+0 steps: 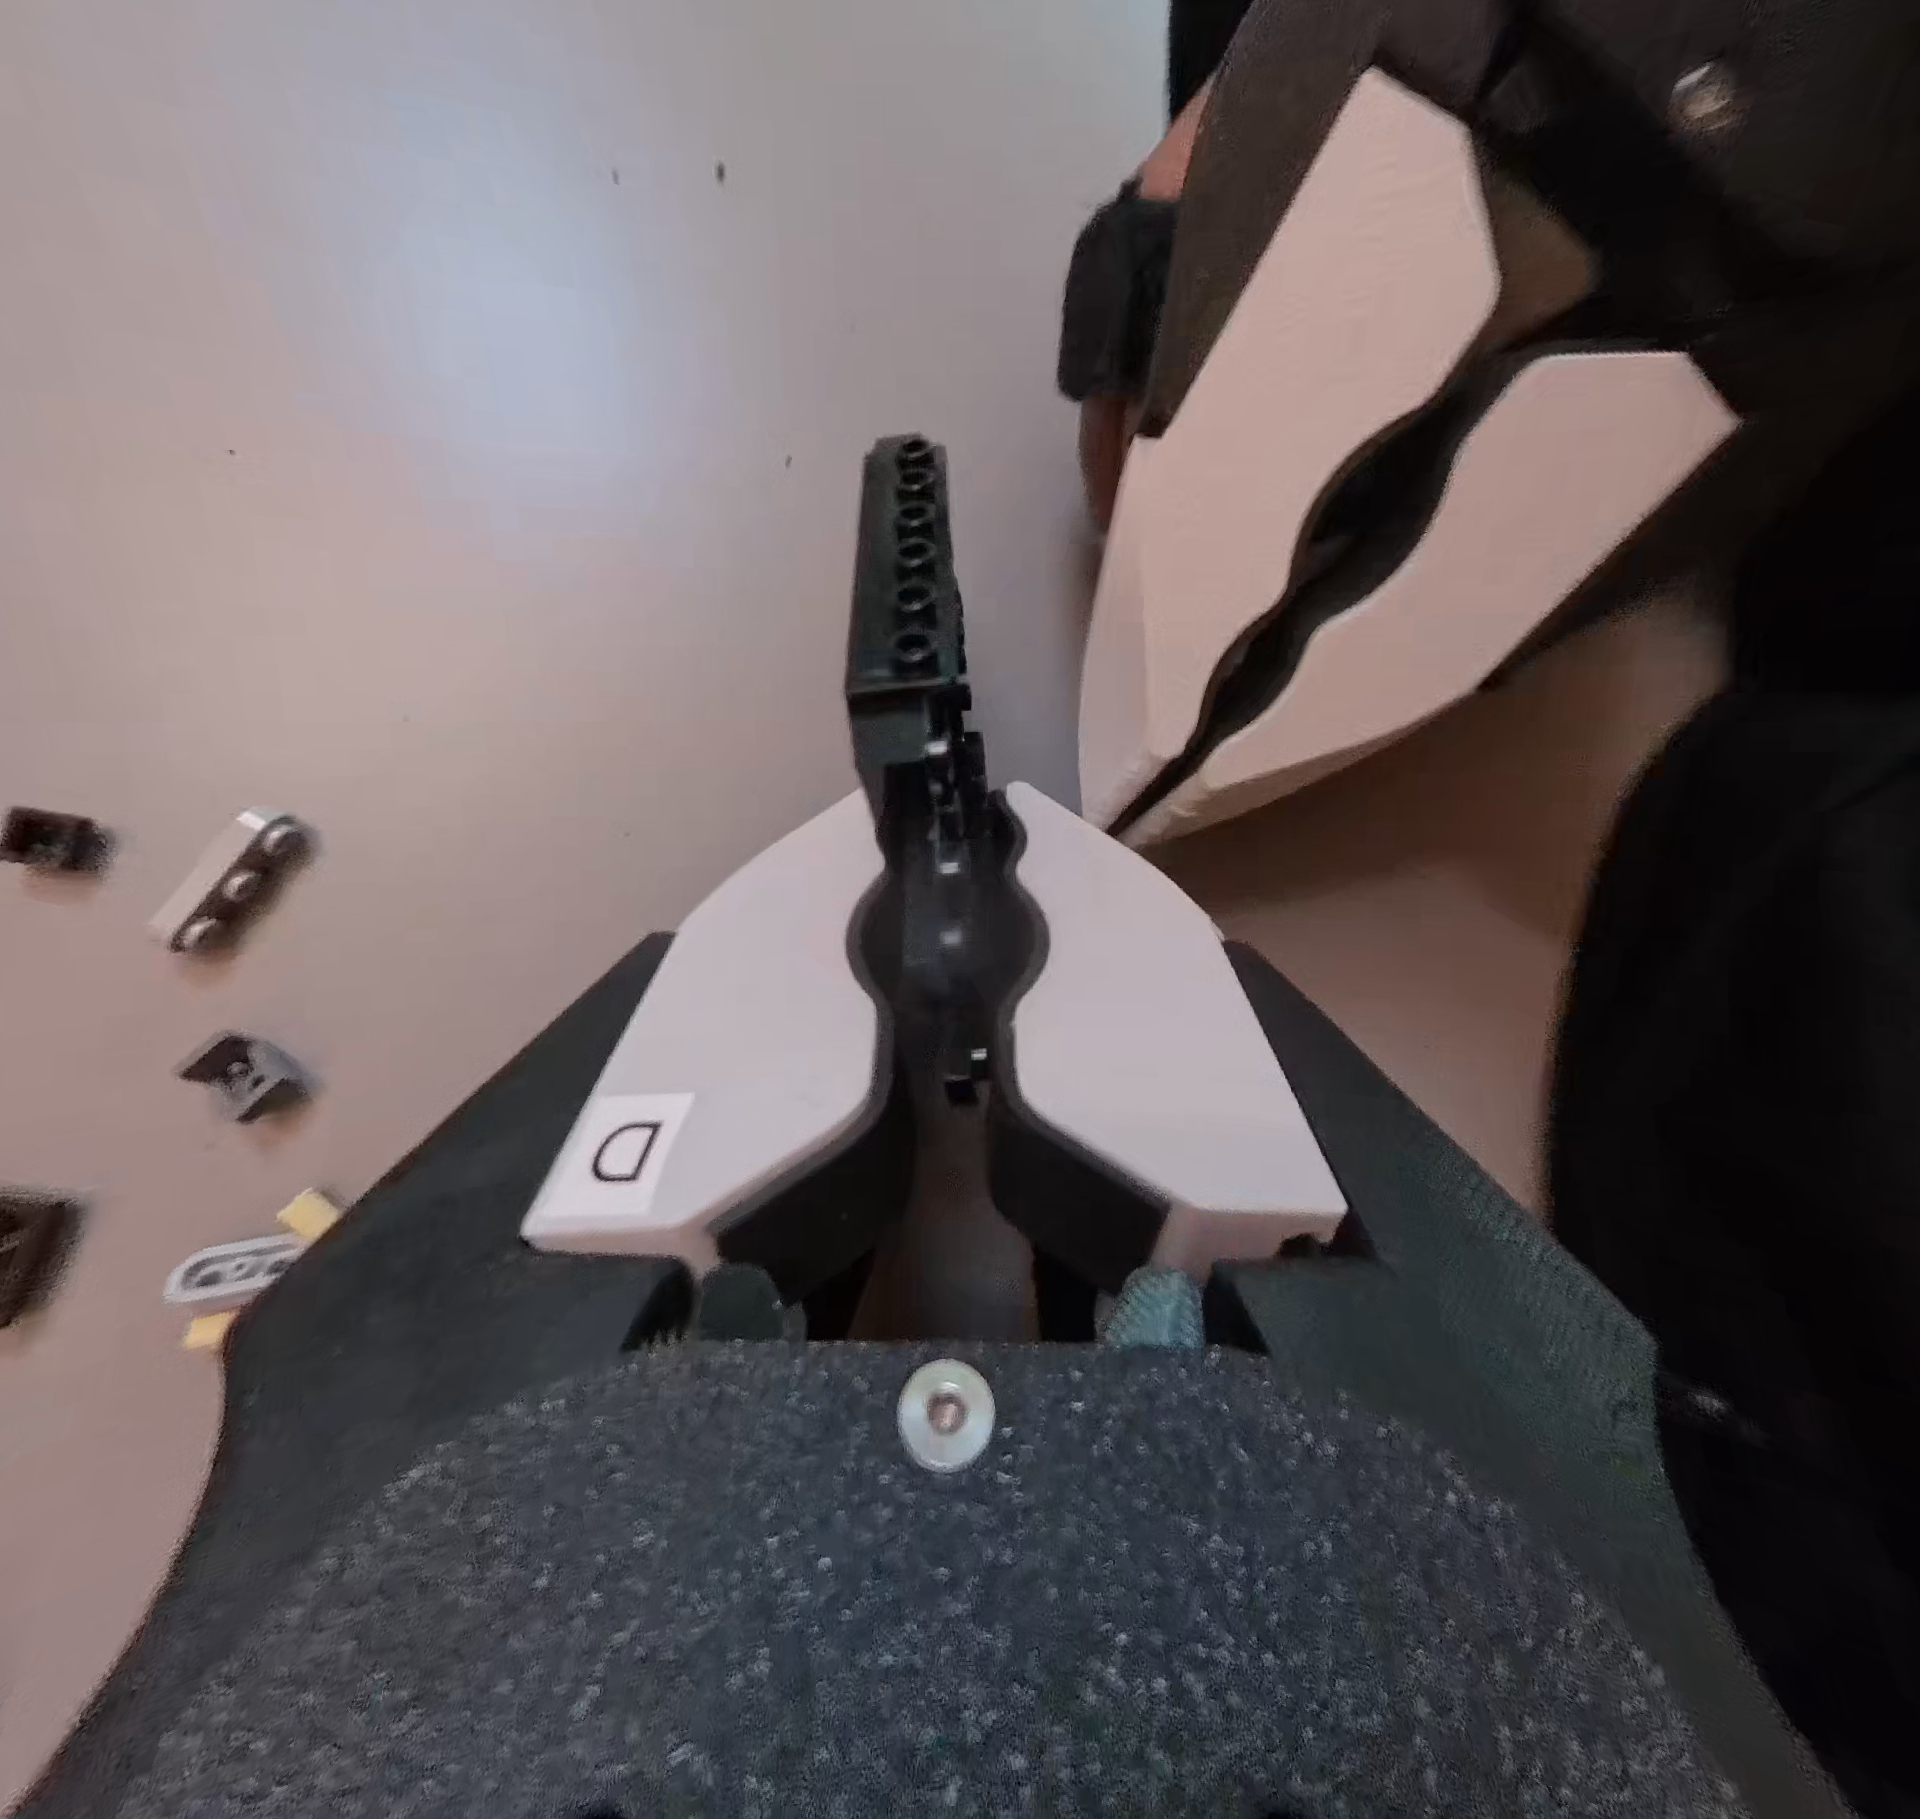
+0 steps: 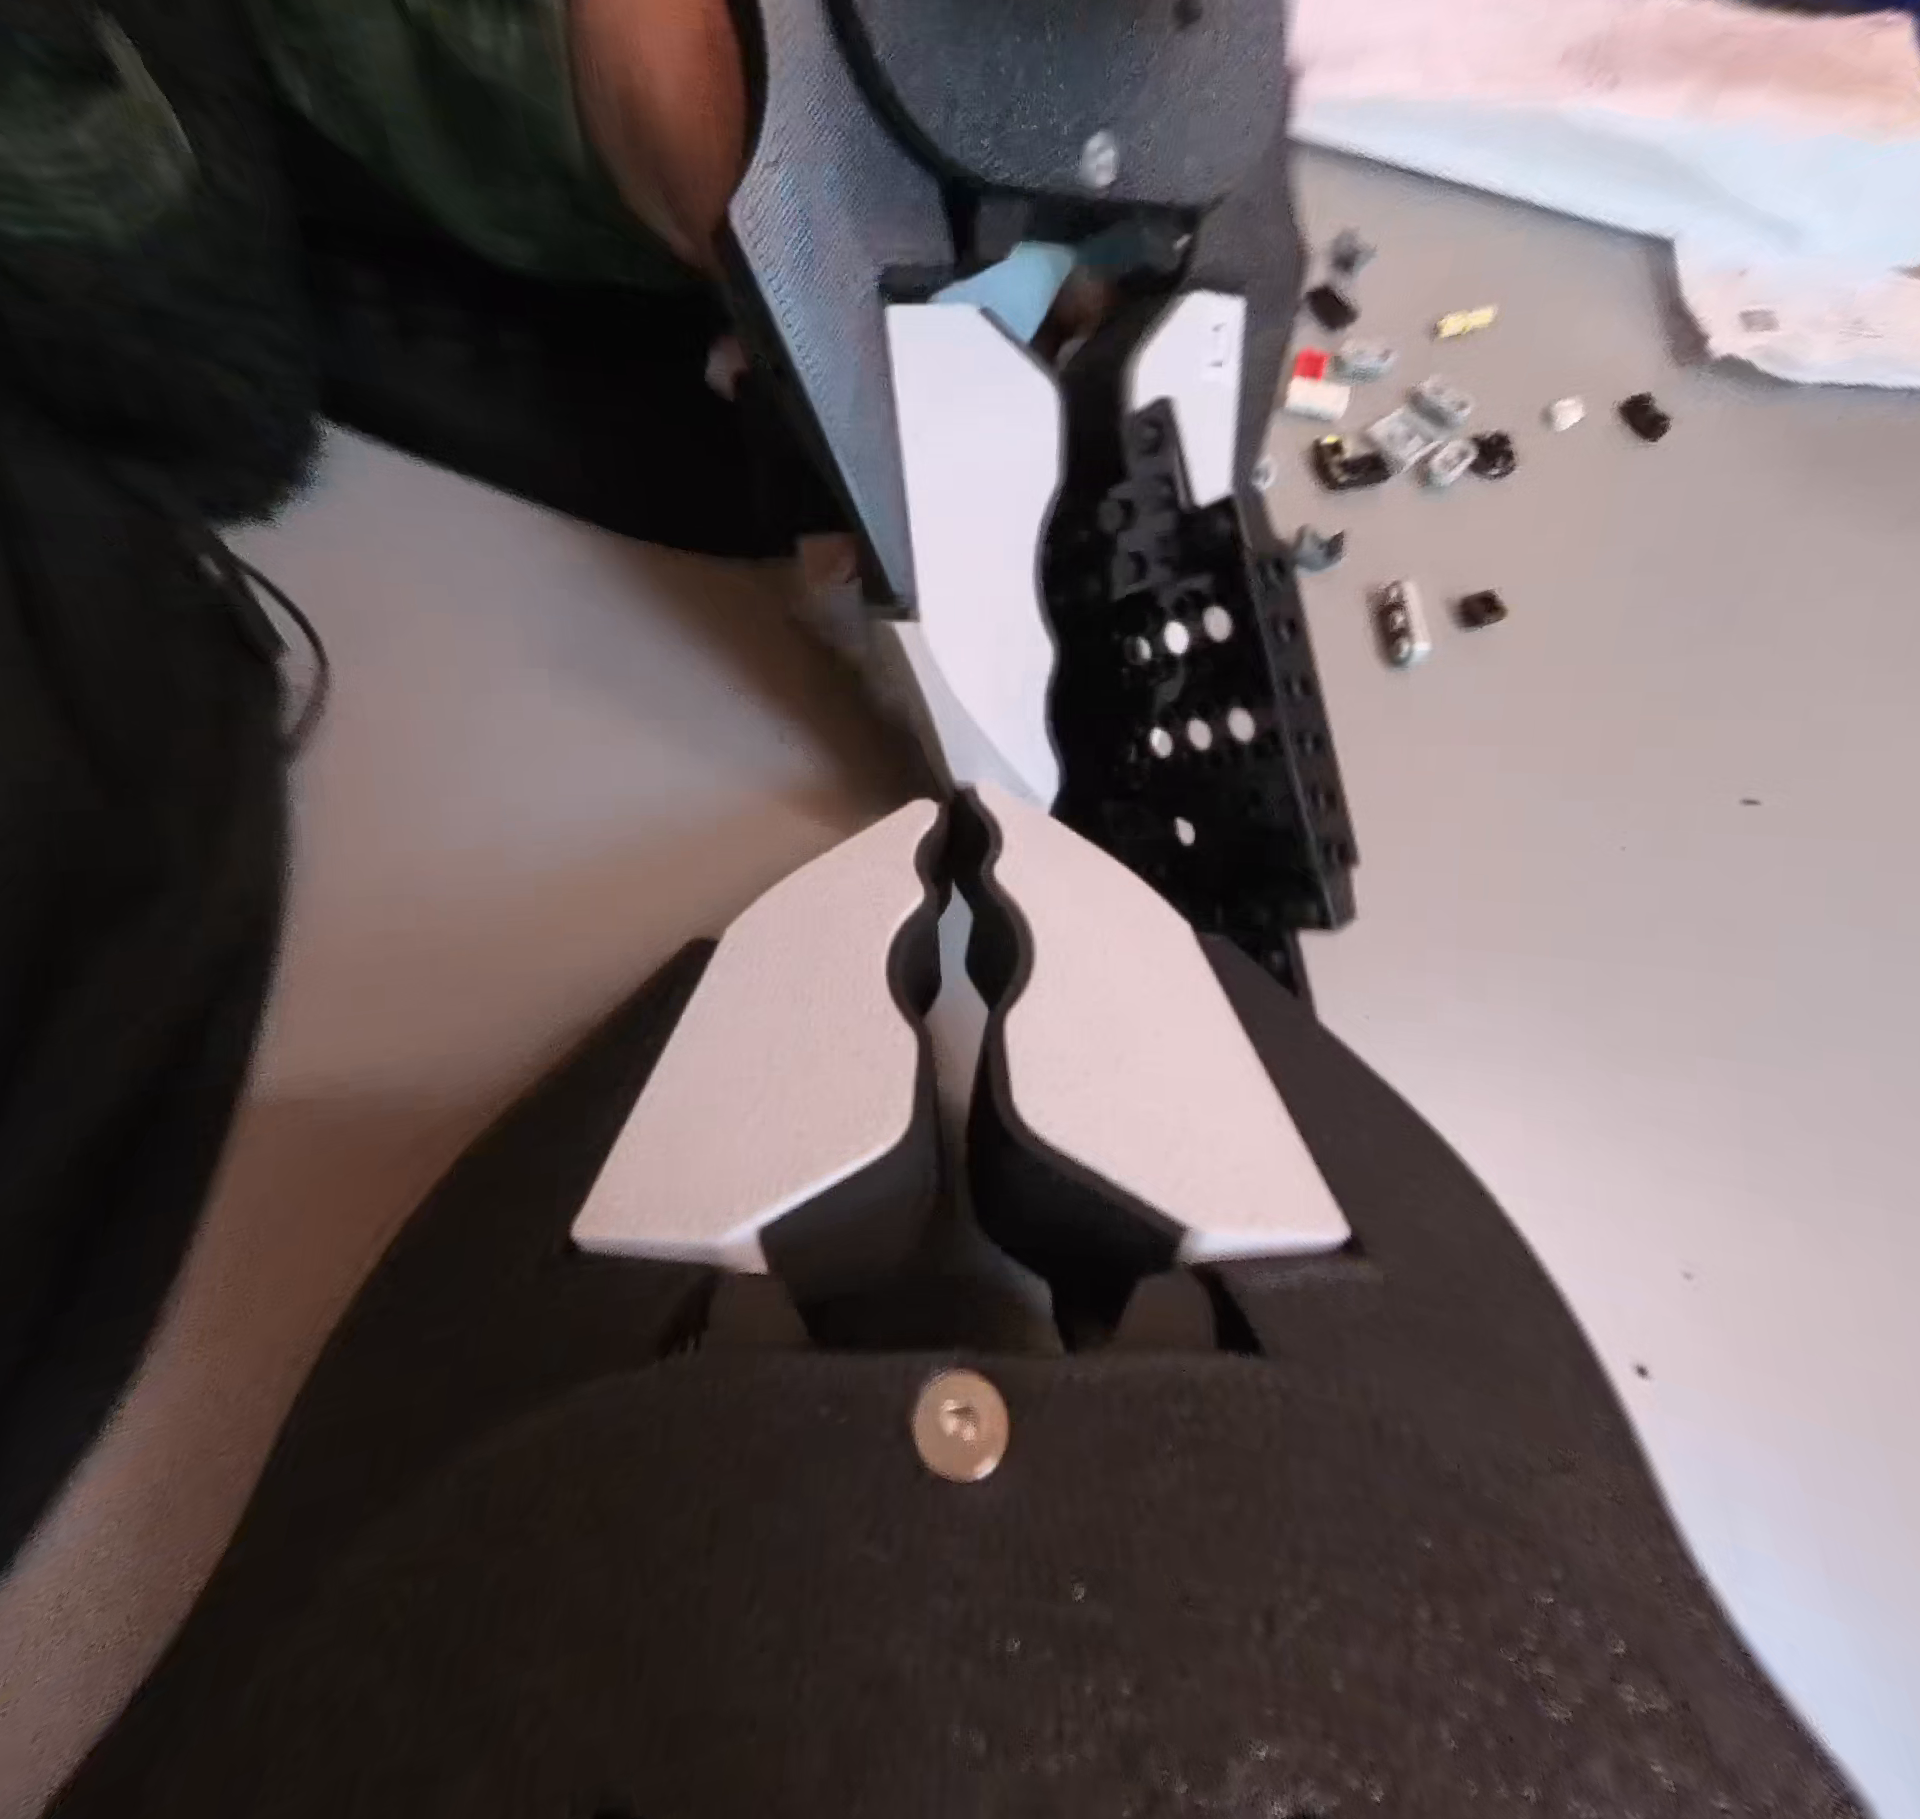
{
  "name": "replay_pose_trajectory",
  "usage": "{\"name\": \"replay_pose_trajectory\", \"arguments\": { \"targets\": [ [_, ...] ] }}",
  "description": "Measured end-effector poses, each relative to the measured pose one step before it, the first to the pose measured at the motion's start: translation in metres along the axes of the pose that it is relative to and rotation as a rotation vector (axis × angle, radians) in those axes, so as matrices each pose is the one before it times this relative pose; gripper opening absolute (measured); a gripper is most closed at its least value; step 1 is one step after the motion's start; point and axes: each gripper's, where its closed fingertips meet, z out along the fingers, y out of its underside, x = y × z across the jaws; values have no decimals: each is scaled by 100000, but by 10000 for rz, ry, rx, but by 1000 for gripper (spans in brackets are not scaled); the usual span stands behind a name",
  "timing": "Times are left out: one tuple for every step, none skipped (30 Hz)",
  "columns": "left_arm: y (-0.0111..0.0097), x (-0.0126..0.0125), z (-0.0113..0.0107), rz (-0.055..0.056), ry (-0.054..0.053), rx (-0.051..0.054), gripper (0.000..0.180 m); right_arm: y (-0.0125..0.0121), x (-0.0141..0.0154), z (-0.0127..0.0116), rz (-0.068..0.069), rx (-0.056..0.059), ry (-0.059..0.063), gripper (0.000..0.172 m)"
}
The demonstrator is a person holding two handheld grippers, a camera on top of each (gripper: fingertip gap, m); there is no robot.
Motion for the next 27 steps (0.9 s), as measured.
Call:
{"name": "replay_pose_trajectory", "arguments": {
  "targets": [
    [-391, 173, -284, -369, 335, 266, 12, -615, 209, -643, 437, 413, -201, 0],
    [36, -189, -64, -40, -57, 9, 12, -605, 333, -668, 140, 349, 34, 0],
    [-44, 73, -12, -31, 64, 43, 12, -522, 465, -551, -58, 264, 294, 0],
    [-123, 173, -31, -85, 185, 73, 12, -271, 568, -398, -67, 85, 390, 0],
    [-173, 94, -79, -204, 221, 112, 12, -170, 676, -327, -103, 77, 422, 0],
    [-300, 29, -182, -296, 264, 198, 12, -242, 907, -347, -49, 205, 518, 0],
    [-535, 104, -346, -380, 378, 377, 12, -285, 1155, -387, 116, 293, 597, 1],
    [-768, 202, -477, -504, 497, 532, 12, -354, 1162, -396, 356, 394, 470, 6],
    [-794, 566, -522, -615, 778, 537, 12, -416, 847, -406, 594, 458, 157, 9],
    [-671, 585, -433, -642, 770, 449, 12, -436, 596, -346, 739, 459, -54, 17],
    [-530, 387, -338, -524, 599, 360, 12, -392, 305, -241, 616, 386, -198, 29],
    [-393, 344, -244, -474, 526, 260, 11, -288, 119, -123, 291, 267, -178, 41],
    [-313, 393, -166, -407, 522, 198, 11, -212, -97, -27, -122, 200, -120, 52],
    [-283, 351, -105, -365, 443, 183, 11, -127, -469, 29, -456, 116, -194, 58],
    [-141, 262, -27, -267, 319, 82, 11, -47, -503, 82, -577, 13, -126, 61],
    [87, 302, 45, -163, 287, -54, 12, 18, -418, 100, -643, -83, -41, 63],
    [306, 496, 148, -126, 386, -211, 11, 65, -219, 67, -686, -161, 53, 63],
    [486, 510, 229, -127, 401, -337, 12, 48, -11, 28, -602, -165, 126, 63],
    [185, 84, 240, -61, 92, -104, 12, -31, -198, -62, -494, -129, -66, 62],
    [216, -24, 222, -15, -7, -115, 12, -127, -173, -132, -360, -83, -91, 59],
    [346, 199, 243, -26, 119, -218, 12, -241, -262, -172, -290, -34, -135, 56],
    [241, 161, 280, -20, 84, -134, 12, -243, -371, -169, -237, -42, -186, 52],
    [189, 136, 263, -15, 62, -111, 12, -106, -362, -127, -212, -105, -163, 48],
    [161, 42, 184, 8, 8, -91, 12, 5, -330, -119, -113, -130, -148, 44],
    [200, 100, 139, 32, 47, -116, 12, 82, -236, -164, 18, -147, -140, 43],
    [89, 180, 151, 76, 85, -35, 13, -22, -153, -197, 254, -99, -161, 42],
    [21, 386, 122, 104, 189, 5, 14, -214, -110, -225, 429, 59, -173, 42]
  ]
}}
